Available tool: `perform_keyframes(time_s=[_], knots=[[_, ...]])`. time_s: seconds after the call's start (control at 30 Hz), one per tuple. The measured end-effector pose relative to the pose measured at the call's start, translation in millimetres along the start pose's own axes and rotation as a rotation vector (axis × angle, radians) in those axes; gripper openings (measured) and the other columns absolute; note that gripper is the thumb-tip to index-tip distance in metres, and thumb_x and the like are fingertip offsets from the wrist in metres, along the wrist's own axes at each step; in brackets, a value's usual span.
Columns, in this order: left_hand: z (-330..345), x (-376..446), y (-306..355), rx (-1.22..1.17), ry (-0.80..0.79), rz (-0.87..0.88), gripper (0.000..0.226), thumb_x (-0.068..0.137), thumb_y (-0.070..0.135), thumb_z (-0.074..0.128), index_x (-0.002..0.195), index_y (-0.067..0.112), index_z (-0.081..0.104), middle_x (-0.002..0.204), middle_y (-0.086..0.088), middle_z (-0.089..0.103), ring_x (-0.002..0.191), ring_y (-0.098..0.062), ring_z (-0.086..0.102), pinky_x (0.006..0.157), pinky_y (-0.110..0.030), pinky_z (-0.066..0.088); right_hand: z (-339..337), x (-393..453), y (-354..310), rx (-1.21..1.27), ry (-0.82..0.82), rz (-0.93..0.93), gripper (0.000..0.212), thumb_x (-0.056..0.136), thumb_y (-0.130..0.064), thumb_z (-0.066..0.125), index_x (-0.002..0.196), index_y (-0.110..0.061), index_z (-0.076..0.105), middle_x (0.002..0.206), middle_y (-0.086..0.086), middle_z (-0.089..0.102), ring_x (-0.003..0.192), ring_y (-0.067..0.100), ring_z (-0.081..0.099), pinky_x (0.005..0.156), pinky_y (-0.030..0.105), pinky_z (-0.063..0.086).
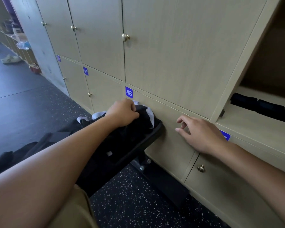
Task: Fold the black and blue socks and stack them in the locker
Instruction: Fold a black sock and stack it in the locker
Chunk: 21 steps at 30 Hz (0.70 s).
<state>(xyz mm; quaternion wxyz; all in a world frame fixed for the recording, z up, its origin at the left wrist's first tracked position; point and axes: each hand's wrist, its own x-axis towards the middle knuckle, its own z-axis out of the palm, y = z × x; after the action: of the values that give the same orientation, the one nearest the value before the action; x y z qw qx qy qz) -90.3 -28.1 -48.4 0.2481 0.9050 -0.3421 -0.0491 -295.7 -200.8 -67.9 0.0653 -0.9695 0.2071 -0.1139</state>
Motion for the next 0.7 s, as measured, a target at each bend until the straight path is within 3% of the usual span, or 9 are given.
perform_keyframes(time_s=[0.3, 0.37, 0.43, 0.5, 0.57, 0.7], knots=[[-35.2, -8.7, 2.6, -0.413, 0.352, -0.034, 0.014, 0.087, 0.022, 0.073, 0.078, 0.012, 0.069, 0.076, 0.004, 0.066, 0.064, -0.008, 0.056, 0.06, -0.024, 0.041, 1.9, 8.2, -15.4, 0.285, 0.09, 0.032, 0.019, 0.096, -0.042, 0.061, 0.112, -0.03, 0.062, 0.093, -0.018, 0.064, 0.084, 0.012, 0.062, 0.082, 0.036, 0.052], [-41.0, -9.4, 3.7, -0.525, 0.403, -0.037, 0.017, 0.087, 0.023, 0.075, 0.073, 0.018, 0.067, 0.072, 0.006, 0.066, 0.065, -0.011, 0.063, 0.067, -0.027, 0.051, 2.8, 10.2, -20.8, 0.377, 0.118, 0.034, 0.018, 0.095, -0.038, 0.063, 0.109, -0.027, 0.064, 0.089, -0.019, 0.064, 0.079, 0.008, 0.062, 0.079, 0.032, 0.051], [-48.1, -8.7, 3.8, -0.638, 0.441, -0.044, 0.015, 0.085, 0.025, 0.076, 0.073, 0.019, 0.068, 0.074, 0.002, 0.071, 0.074, -0.021, 0.072, 0.077, -0.039, 0.062, 1.9, 11.3, -27.0, 0.466, 0.136, 0.047, 0.016, 0.095, -0.035, 0.064, 0.107, -0.026, 0.065, 0.088, -0.018, 0.064, 0.077, 0.0, 0.062, 0.074, 0.022, 0.048], [-55.4, -10.4, 5.6, -0.728, 0.455, -0.035, 0.015, 0.085, 0.026, 0.077, 0.075, 0.018, 0.068, 0.079, -0.005, 0.074, 0.078, -0.025, 0.075, 0.081, -0.047, 0.063, -0.1, 11.9, -35.4, 0.576, 0.143, 0.072, 0.012, 0.094, -0.032, 0.065, 0.104, -0.025, 0.066, 0.088, -0.015, 0.065, 0.075, -0.003, 0.062, 0.068, 0.013, 0.043], [-60.6, -13.2, 10.0, -0.837, 0.454, -0.003, 0.018, 0.089, 0.021, 0.077, 0.075, 0.015, 0.066, 0.081, -0.01, 0.074, 0.074, -0.023, 0.075, 0.08, -0.046, 0.063, -0.9, 14.2, -45.5, 0.706, 0.141, 0.09, 0.012, 0.093, -0.03, 0.067, 0.103, -0.023, 0.067, 0.088, -0.011, 0.068, 0.075, 0.0, 0.065, 0.072, 0.019, 0.046], [-66.1, -21.9, 25.5, -1.008, 0.439, 0.065, 0.019, 0.093, 0.012, 0.073, 0.077, 0.012, 0.063, 0.078, -0.01, 0.069, 0.064, -0.013, 0.07, 0.071, -0.029, 0.06, -2.4, 20.9, -62.4, 0.948, 0.133, 0.094, 0.02, 0.089, -0.038, 0.071, 0.107, -0.029, 0.066, 0.097, -0.008, 0.072, 0.088, 0.013, 0.072, 0.085, 0.036, 0.055]])
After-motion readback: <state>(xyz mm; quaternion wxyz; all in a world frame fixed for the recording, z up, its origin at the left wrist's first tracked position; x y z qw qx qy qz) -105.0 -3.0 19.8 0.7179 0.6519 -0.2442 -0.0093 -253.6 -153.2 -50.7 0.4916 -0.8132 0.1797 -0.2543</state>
